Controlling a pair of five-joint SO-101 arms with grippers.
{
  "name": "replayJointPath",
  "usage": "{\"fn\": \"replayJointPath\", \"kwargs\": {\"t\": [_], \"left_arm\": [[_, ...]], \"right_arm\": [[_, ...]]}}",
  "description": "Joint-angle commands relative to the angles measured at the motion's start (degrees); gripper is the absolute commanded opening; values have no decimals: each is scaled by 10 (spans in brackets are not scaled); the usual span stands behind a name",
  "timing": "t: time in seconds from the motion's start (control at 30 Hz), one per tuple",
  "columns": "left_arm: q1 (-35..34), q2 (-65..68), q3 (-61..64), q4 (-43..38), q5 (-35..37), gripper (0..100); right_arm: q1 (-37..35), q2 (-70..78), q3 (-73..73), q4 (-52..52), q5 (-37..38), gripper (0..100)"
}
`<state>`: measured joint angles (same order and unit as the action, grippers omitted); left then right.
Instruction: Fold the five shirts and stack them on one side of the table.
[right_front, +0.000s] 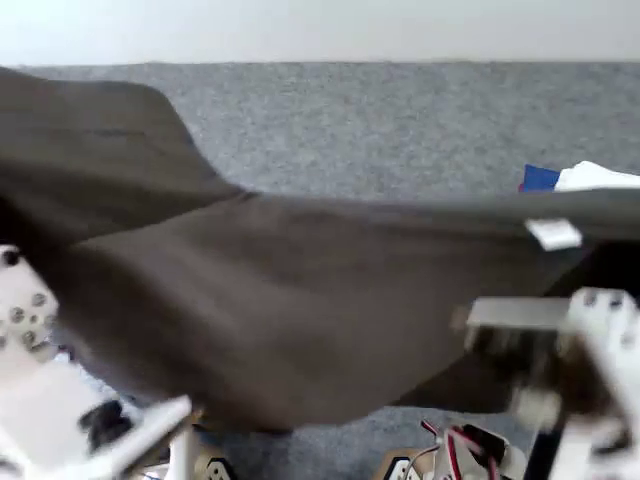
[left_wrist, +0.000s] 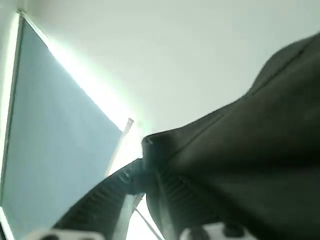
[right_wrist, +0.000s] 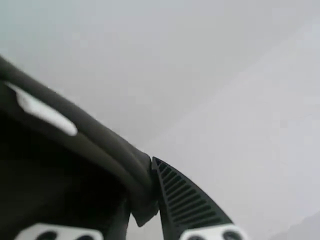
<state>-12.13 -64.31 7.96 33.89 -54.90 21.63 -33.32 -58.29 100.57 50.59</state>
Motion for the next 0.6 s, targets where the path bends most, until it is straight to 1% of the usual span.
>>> {"fn": "replayJointPath", "kwargs": {"t": [0.0, 0.1, 0.2, 0.3, 0.4, 0.47, 0.57], "left_arm": [[2, 2, 99, 5, -8, 13], [4, 2, 206, 4, -8, 13], [33, 15, 288, 3, -8, 13], [45, 67, 329, -26, 3, 13], [48, 163, 335, -109, 64, 13], [49, 239, 319, -152, 84, 13], [50, 358, 260, -176, 96, 13]], "right_arm": [[2, 42, 122, 15, 3, 10], [-46, 59, 245, 14, 3, 10], [-90, 81, 375, -15, 3, 10], [-108, 102, 497, -131, 2, 10], [-123, 119, 606, -270, 2, 10], [-132, 130, 659, -352, 3, 10], [-151, 155, 707, -465, 3, 10]]}}
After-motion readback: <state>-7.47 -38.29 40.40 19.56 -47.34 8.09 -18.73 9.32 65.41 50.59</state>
